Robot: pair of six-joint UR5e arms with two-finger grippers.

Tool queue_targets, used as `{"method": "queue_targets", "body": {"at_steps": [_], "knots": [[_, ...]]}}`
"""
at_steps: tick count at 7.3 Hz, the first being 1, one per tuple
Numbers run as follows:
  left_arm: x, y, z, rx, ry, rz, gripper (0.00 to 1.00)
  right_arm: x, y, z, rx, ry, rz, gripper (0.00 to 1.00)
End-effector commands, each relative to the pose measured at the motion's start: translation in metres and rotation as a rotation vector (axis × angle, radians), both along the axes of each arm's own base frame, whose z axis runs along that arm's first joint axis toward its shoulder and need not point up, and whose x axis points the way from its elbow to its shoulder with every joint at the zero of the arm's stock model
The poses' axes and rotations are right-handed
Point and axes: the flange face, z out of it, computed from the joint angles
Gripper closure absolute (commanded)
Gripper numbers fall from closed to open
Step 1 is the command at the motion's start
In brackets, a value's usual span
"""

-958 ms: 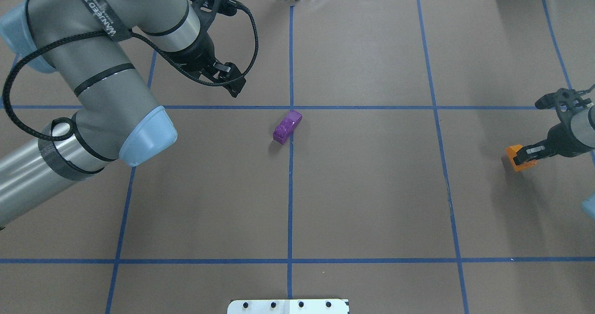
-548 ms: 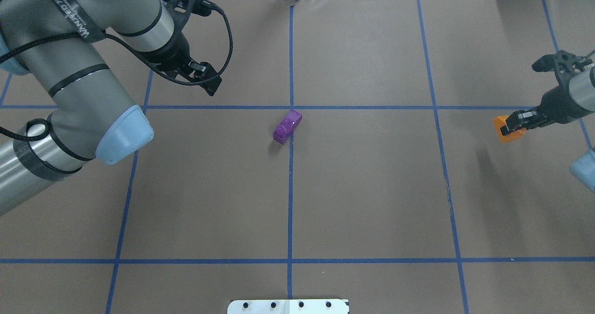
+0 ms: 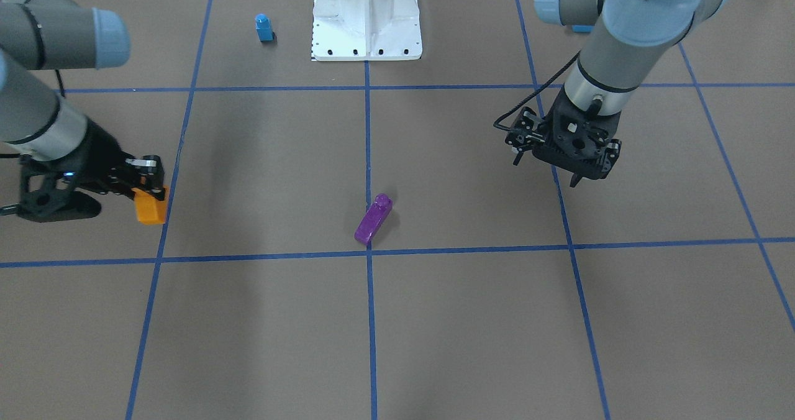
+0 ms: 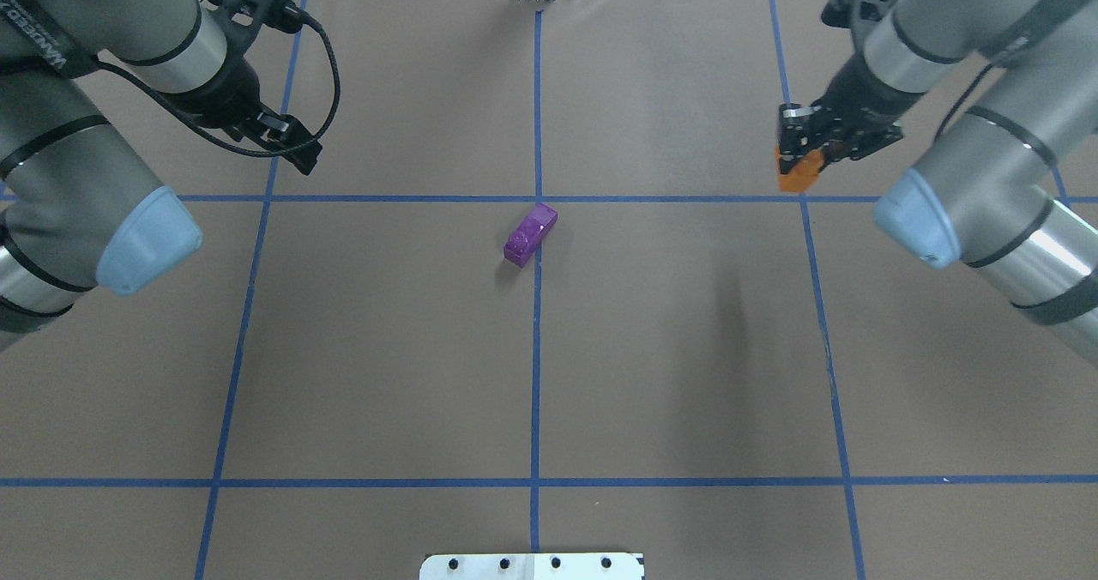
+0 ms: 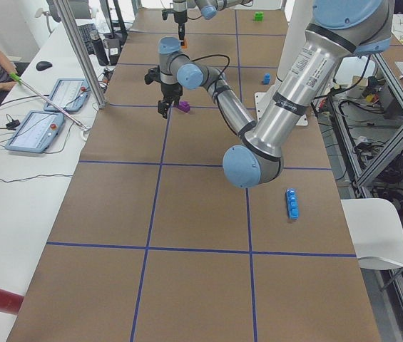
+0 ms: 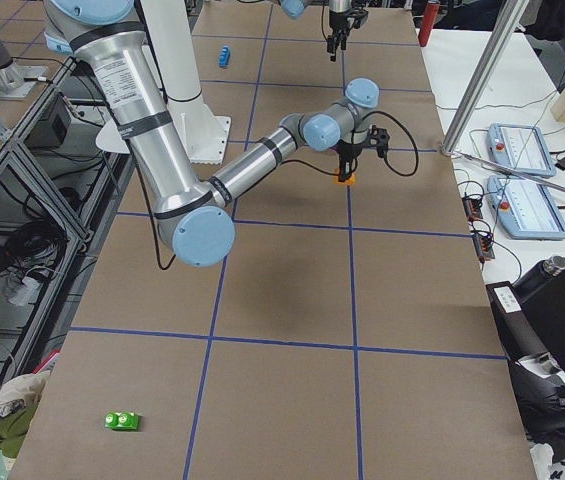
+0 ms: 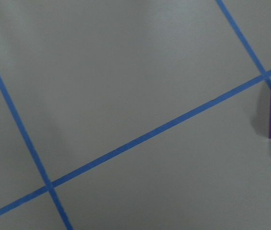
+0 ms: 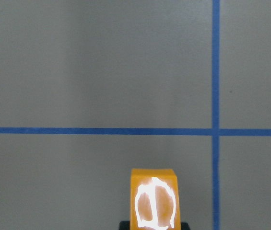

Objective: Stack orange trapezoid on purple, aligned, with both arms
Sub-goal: 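Carry the orange block over the purple block with the right gripper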

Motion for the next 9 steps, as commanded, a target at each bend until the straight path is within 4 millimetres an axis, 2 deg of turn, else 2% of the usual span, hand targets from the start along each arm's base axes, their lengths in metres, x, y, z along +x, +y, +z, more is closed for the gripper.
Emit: {"method": "queue_targets", "body": {"at_steps": [1, 2, 3, 4, 5, 6, 8, 9], "knots": [[-0.043, -0.012, 0.046, -0.009, -0.049, -0.015, 0.00, -0.104, -0.005, -0.098, -0.212, -0.002, 0.176, 1.00], [-0.069, -0.017, 0.072, -0.004, -0.076, -0.011, 0.00, -0.148, -0.008, -0.134, -0.266, 0.002, 0.194, 1.00], [-0.086, -0.018, 0.091, -0.015, -0.094, -0.019, 0.00, -0.185, 0.000, -0.159, -0.294, 0.022, 0.245, 1.00], [-0.104, -0.019, 0.111, -0.018, -0.115, -0.012, 0.00, -0.218, 0.013, -0.171, -0.280, 0.050, 0.277, 1.00], [-0.114, -0.013, 0.137, -0.038, -0.122, 0.019, 0.00, -0.242, 0.011, -0.181, -0.324, 0.069, 0.320, 1.00], [-0.127, -0.011, 0.151, -0.034, -0.132, 0.035, 0.00, -0.269, 0.011, -0.191, -0.344, 0.098, 0.329, 1.00], [-0.130, -0.010, 0.158, -0.042, -0.136, 0.035, 0.00, -0.276, 0.015, -0.182, -0.458, 0.113, 0.424, 1.00], [-0.127, -0.010, 0.158, -0.043, -0.137, 0.038, 0.00, -0.288, 0.026, -0.175, -0.483, 0.127, 0.429, 1.00]]}}
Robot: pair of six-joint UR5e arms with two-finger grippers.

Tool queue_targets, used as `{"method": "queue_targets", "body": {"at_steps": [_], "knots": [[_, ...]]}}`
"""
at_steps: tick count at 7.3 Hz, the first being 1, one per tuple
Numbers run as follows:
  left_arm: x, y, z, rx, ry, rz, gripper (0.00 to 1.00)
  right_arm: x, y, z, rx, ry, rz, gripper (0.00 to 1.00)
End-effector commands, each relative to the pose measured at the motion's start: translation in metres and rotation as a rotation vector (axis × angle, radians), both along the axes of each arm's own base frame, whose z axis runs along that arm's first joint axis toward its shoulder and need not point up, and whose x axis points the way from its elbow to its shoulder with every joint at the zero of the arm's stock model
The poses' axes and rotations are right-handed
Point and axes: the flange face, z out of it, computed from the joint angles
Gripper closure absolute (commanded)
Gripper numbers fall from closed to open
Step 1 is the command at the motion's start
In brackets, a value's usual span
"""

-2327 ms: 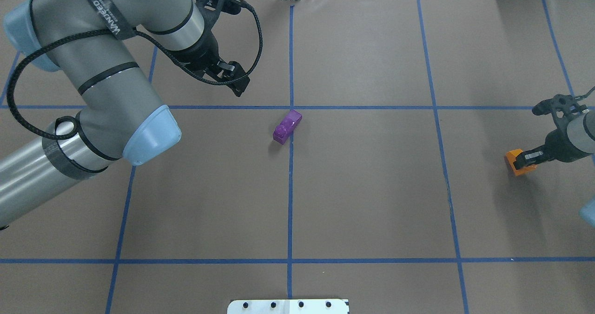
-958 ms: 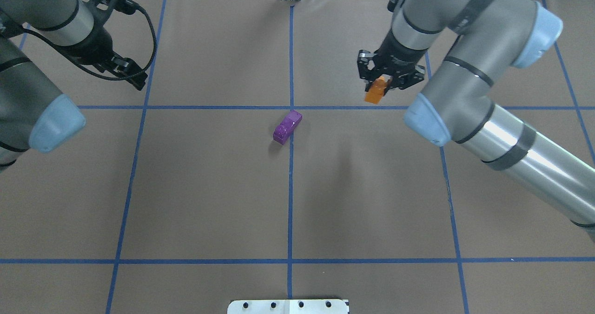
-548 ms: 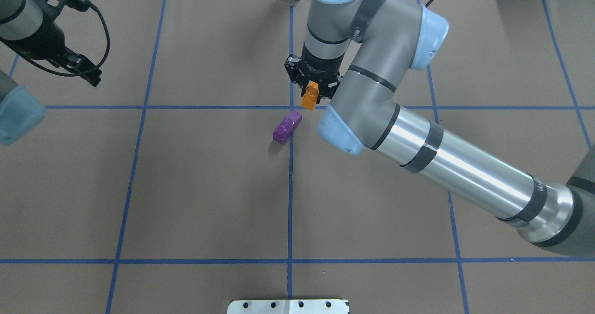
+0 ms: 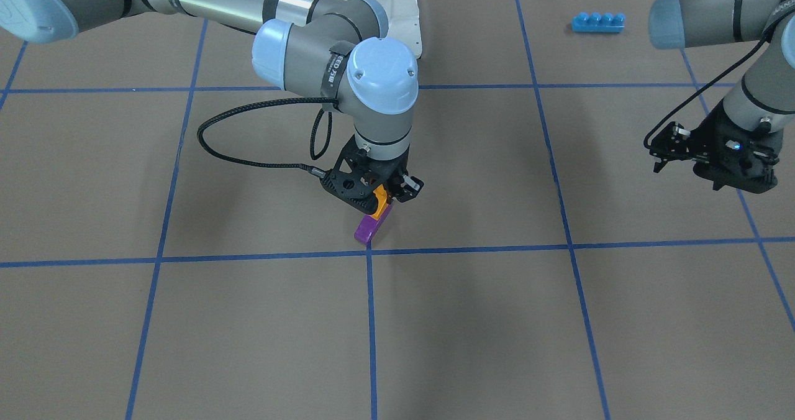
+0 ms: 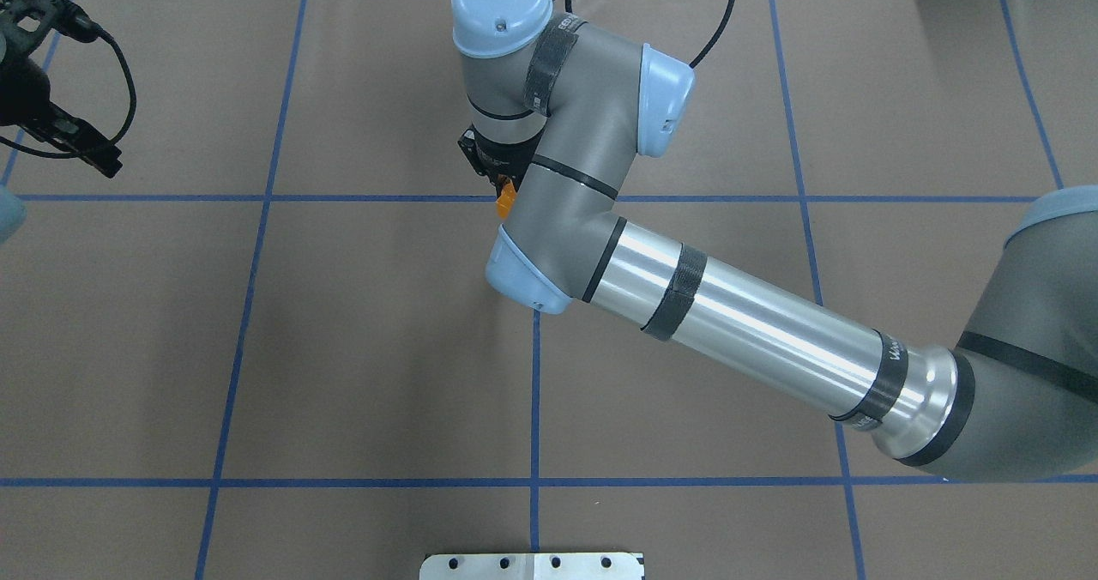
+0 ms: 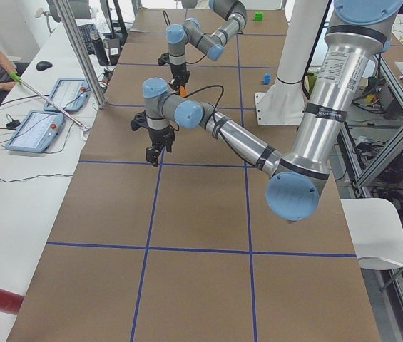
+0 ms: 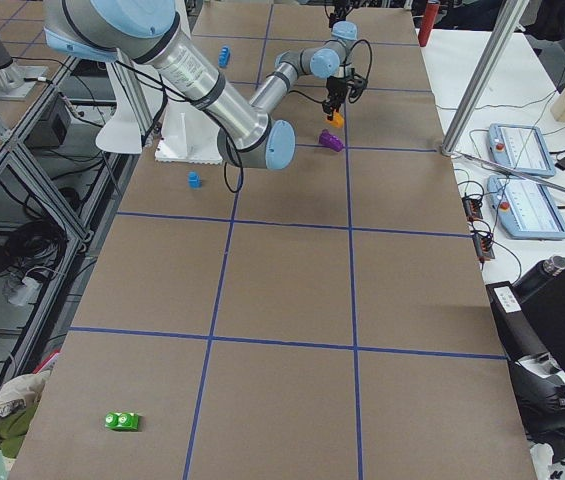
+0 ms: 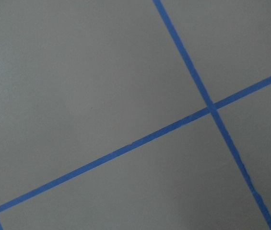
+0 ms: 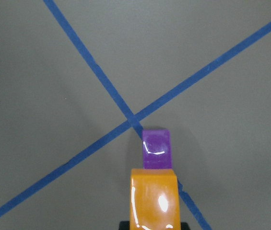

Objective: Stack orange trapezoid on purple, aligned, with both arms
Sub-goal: 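Carry the orange block over the purple block with the right gripper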

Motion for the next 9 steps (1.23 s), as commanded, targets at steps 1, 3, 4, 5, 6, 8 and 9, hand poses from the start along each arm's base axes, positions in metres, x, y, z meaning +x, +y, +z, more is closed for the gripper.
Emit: {"method": "queue_targets", "body": {"at_steps": [1, 3, 4, 5, 6, 8, 9], "knots": [[0.0024, 0.0000, 0.0042, -0.005, -0.004, 0.006, 0.00, -0.0214, 0.0108, 0.0171, -0.089, 0.033, 0.053, 1.00], [0.0035, -0.0001, 0.0057, -0.007, -0.006, 0.007, 0.00, -0.0236, 0.0117, 0.0163, -0.080, 0.030, 0.053, 1.00], [0.0047, -0.0007, 0.0060, -0.007, -0.006, 0.009, 0.00, -0.0204, 0.0098, 0.0136, -0.075, 0.021, 0.053, 1.00], [0.0048, -0.0006, 0.0061, -0.009, -0.005, 0.009, 0.00, -0.0230, 0.0124, 0.0150, -0.070, 0.017, 0.046, 1.00], [0.0048, -0.0007, 0.0085, -0.013, -0.008, 0.009, 0.00, -0.0230, 0.0123, 0.0150, -0.068, 0.017, 0.046, 1.00], [0.0054, -0.0017, 0.0095, -0.016, -0.008, 0.008, 0.00, -0.0231, 0.0106, 0.0183, -0.058, 0.023, 0.035, 1.00], [0.0054, -0.0017, 0.0095, -0.016, -0.008, 0.008, 0.00, -0.0232, 0.0105, 0.0232, -0.060, 0.028, 0.034, 1.00]]}}
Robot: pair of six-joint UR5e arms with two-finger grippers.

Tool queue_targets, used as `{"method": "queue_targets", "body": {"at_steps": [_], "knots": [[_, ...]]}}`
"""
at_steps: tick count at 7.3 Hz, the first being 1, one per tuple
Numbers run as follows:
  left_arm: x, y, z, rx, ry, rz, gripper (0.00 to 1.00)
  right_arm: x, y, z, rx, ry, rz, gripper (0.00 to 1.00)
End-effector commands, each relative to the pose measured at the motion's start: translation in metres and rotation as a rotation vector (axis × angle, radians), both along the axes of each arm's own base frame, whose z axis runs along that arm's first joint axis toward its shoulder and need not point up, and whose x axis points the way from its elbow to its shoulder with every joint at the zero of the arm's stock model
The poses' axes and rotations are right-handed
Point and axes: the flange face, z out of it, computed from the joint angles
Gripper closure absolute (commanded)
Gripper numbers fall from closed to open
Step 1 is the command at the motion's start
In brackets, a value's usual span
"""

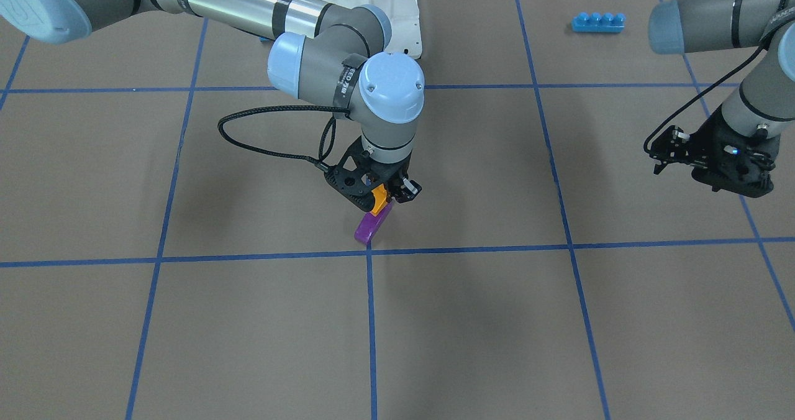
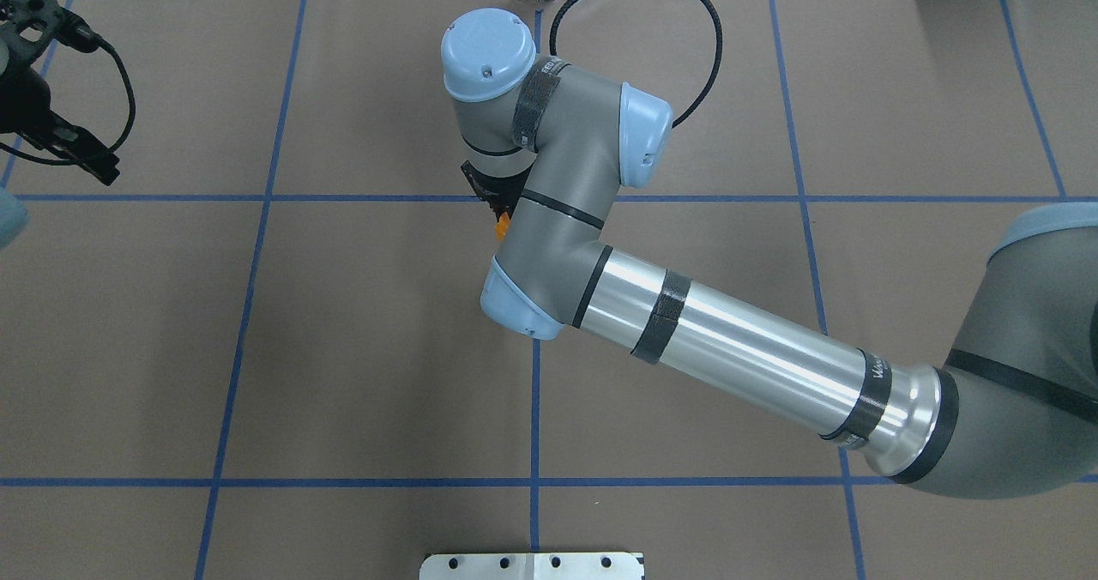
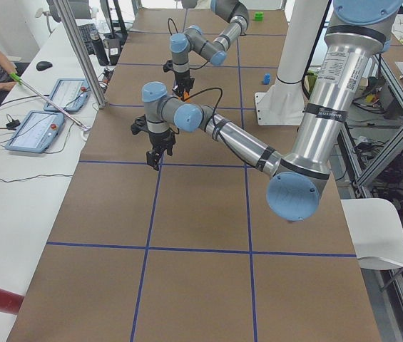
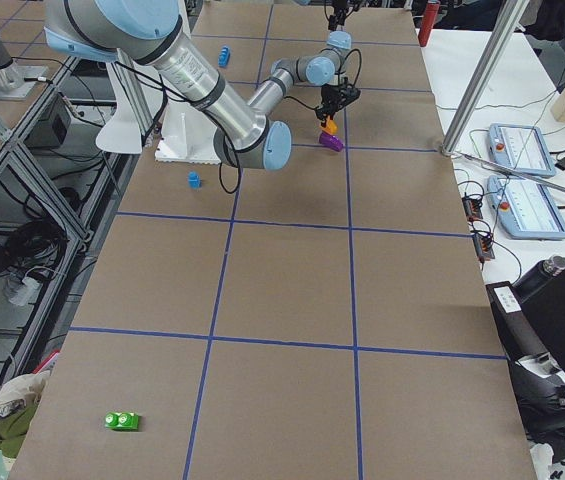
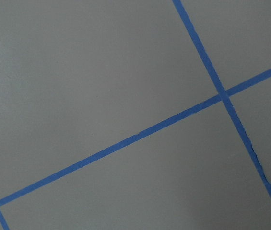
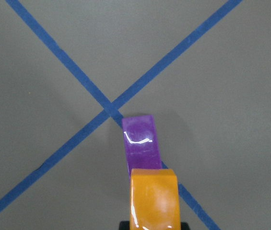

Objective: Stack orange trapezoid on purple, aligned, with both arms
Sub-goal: 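Lower the orange block onto the purple block, aligning their ends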

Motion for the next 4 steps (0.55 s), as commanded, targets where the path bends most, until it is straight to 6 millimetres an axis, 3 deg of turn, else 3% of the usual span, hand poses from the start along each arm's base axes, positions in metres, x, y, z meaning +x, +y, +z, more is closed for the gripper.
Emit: {"method": "queue_targets", "body": {"at_steps": [1, 2, 4], "knots": [[0.0001, 0.0000, -0.0007, 0.001, 0.001, 0.000, 0.00, 0.0007, -0.0017, 0.0094, -0.003, 0.010, -0.002, 1.00], [-0.0002, 0.0002, 0.0003, 0.000, -0.001, -0.001, 0.00, -0.0008, 0.0003, 0.0161, -0.008, 0.016, -0.004, 1.00], [-0.0001, 0.0000, 0.0008, 0.001, -0.001, 0.000, 0.00, -0.0012, 0.0016, 0.0111, 0.001, -0.003, -0.003, 1.00]]}}
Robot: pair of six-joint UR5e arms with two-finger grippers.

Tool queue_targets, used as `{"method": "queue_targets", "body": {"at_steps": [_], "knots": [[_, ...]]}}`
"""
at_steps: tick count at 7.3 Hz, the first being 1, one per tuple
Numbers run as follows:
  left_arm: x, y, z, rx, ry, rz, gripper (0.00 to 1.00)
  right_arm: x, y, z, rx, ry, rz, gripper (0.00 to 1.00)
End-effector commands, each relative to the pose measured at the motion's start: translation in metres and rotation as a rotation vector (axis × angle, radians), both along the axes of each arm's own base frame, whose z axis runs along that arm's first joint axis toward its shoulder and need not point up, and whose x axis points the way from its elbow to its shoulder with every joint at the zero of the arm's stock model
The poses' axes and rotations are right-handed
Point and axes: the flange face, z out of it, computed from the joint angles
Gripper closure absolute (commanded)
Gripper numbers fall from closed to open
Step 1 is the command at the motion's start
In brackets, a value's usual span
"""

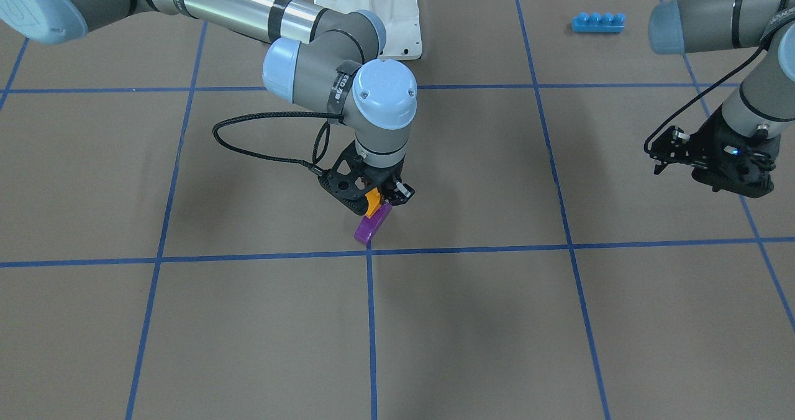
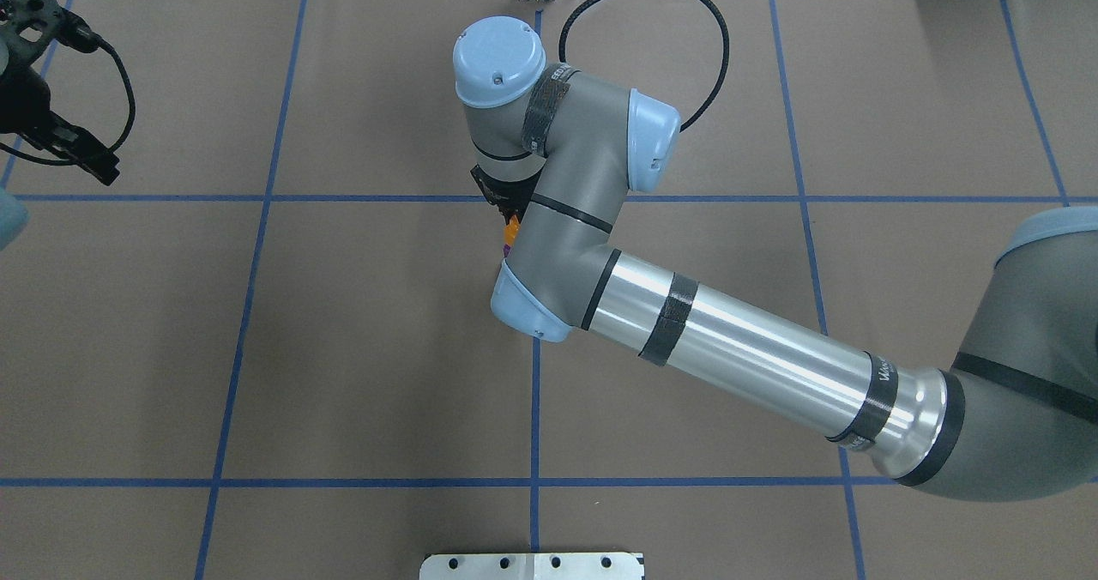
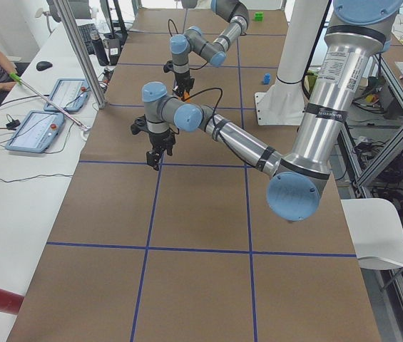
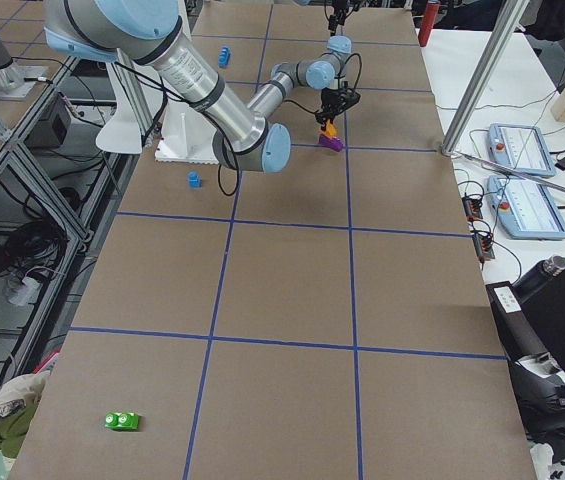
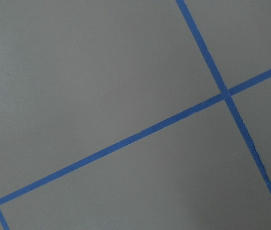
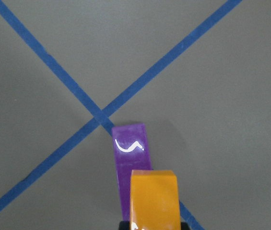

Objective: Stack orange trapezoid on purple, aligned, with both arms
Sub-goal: 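Lower the orange block onto the purple block, aligning their ends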

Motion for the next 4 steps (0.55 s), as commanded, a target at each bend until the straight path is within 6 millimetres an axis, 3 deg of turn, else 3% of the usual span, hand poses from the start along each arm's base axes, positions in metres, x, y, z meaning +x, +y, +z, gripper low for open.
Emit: {"method": "queue_targets", "body": {"at_steps": [1, 4], "knots": [[0.0000, -0.0001, 0.0004, 0.000, 0.000, 0.000, 0.00, 0.0000, 0.0020, -0.0068, 0.007, -0.018, 0.002, 1.00], [0.0023, -0.0043, 0.0070, 0.003, 0.003, 0.000, 0.00, -0.0013, 0.0043, -0.0075, 0.006, -0.020, -0.001, 1.00]]}}
